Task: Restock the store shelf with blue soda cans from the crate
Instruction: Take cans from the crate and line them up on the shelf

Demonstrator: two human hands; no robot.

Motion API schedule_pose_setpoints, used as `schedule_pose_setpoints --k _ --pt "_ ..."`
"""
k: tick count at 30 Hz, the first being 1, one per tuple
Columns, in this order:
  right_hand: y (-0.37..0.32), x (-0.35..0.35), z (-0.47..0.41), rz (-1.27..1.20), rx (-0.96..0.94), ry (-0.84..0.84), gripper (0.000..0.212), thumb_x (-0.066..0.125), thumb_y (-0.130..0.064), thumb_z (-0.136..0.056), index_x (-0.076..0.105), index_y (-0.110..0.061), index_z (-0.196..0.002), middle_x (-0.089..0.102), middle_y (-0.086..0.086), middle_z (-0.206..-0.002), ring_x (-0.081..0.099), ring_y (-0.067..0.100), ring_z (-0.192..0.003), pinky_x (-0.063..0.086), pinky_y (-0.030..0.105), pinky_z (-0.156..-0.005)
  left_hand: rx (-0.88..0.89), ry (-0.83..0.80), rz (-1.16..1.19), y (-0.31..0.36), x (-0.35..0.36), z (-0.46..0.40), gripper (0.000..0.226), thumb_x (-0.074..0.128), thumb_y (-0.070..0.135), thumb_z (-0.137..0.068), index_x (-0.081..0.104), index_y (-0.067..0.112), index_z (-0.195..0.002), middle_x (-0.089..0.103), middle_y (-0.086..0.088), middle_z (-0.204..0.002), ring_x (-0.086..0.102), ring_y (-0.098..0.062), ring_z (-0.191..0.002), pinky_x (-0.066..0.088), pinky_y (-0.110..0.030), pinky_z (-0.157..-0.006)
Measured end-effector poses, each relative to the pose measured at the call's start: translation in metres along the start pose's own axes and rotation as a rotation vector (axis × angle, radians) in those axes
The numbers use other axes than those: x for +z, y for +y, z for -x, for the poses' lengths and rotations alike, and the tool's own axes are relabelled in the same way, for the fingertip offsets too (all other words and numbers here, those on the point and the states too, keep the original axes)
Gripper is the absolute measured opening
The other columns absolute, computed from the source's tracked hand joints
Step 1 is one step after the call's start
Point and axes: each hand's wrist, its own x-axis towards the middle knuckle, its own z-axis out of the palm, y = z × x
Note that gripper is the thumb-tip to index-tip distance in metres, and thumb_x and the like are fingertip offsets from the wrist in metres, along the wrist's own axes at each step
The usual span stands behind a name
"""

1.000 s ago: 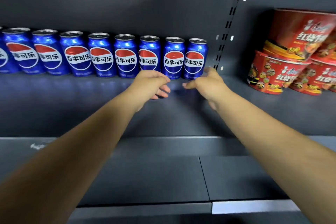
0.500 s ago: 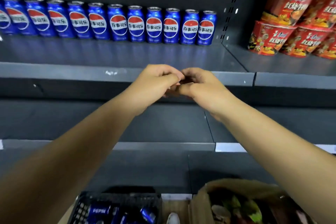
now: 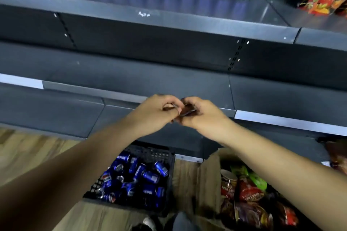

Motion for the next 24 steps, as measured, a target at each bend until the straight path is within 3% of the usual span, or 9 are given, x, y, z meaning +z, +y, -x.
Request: schedule_pose_setpoints --k 3,7,13,16,18,21,24 --pt "0.019 0.009 -0.001 0.066 0.047 -0.06 0.026 0.07 -0.012 -0.08 0.063 -0.012 -0.105 0.065 0.007 -0.098 0.06 0.021 -0.092 0.047 0.03 -0.084 -0.088 -0.036 -0.05 -0.013 0.015 0.006 0.015 0.054 0.017 -0.091 0.063 0.029 -0.094 0.07 0.002 -0.096 0.067 -0.015 -0.083 0.051 -0.039 -0.089" --pt "0.042 0.02 -0.003 0.176 0.086 -0.149 0.031 0.069 -0.016 -0.081 0.063 -0.015 -0.111 0.065 0.003 -0.106 0.059 0.017 -0.098 0.045 0.026 -0.083 -0.185 -0.092 -0.188 -0.03 0.034 0.01 0.023 0.052 0.016 -0.091 0.063 0.022 -0.11 0.066 0.004 -0.098 0.063 -0.015 -0.092 0.047 -0.031 -0.088" --pt "0.071 0.057 -0.014 0.277 0.156 -0.225 0.036 0.067 -0.016 -0.082 0.06 -0.017 -0.117 0.063 0.003 -0.115 0.058 0.02 -0.107 0.043 0.025 -0.082 -0.333 -0.093 -0.143 -0.066 0.052 0.023 0.026 0.052 0.011 -0.09 0.064 0.013 -0.113 0.069 -0.005 -0.105 0.063 -0.02 -0.096 0.046 -0.031 -0.09" --pt "0.082 0.081 -0.022 0.32 0.187 -0.262 0.031 0.063 -0.017 -0.085 0.059 -0.018 -0.115 0.062 0.0 -0.113 0.057 0.018 -0.106 0.038 0.021 -0.073 -0.376 -0.107 -0.151 -0.087 0.054 0.028 0.024 0.053 0.015 -0.092 0.063 0.007 -0.112 0.066 -0.009 -0.11 0.06 -0.024 -0.103 0.04 -0.027 -0.087" --pt "0.091 0.1 -0.029 0.317 0.213 -0.264 0.03 0.062 -0.017 -0.085 0.06 -0.019 -0.116 0.062 -0.001 -0.112 0.057 0.016 -0.106 0.039 0.02 -0.076 -0.436 -0.15 -0.205 -0.102 0.053 0.03 0.028 0.047 0.019 -0.096 0.061 0.005 -0.116 0.062 -0.013 -0.116 0.057 -0.028 -0.108 0.04 -0.031 -0.09" --pt "0.109 0.132 -0.034 0.258 0.239 -0.197 0.03 0.06 -0.013 -0.084 0.063 -0.02 -0.112 0.065 -0.001 -0.106 0.06 0.016 -0.102 0.04 0.019 -0.072 -0.551 -0.132 -0.172 -0.138 0.052 0.037 0.03 0.046 0.031 -0.096 0.062 0.011 -0.113 0.065 -0.014 -0.113 0.061 -0.03 -0.1 0.048 -0.038 -0.084" --pt "0.127 0.167 -0.04 0.191 0.257 -0.19 0.028 0.059 -0.006 -0.081 0.066 -0.014 -0.107 0.065 0.001 -0.091 0.059 0.015 -0.087 0.04 0.02 -0.066 -0.631 -0.125 -0.173 -0.184 0.056 0.047 0.027 0.047 0.023 -0.095 0.061 0.012 -0.116 0.064 -0.012 -0.115 0.06 -0.027 -0.102 0.045 -0.028 -0.078"
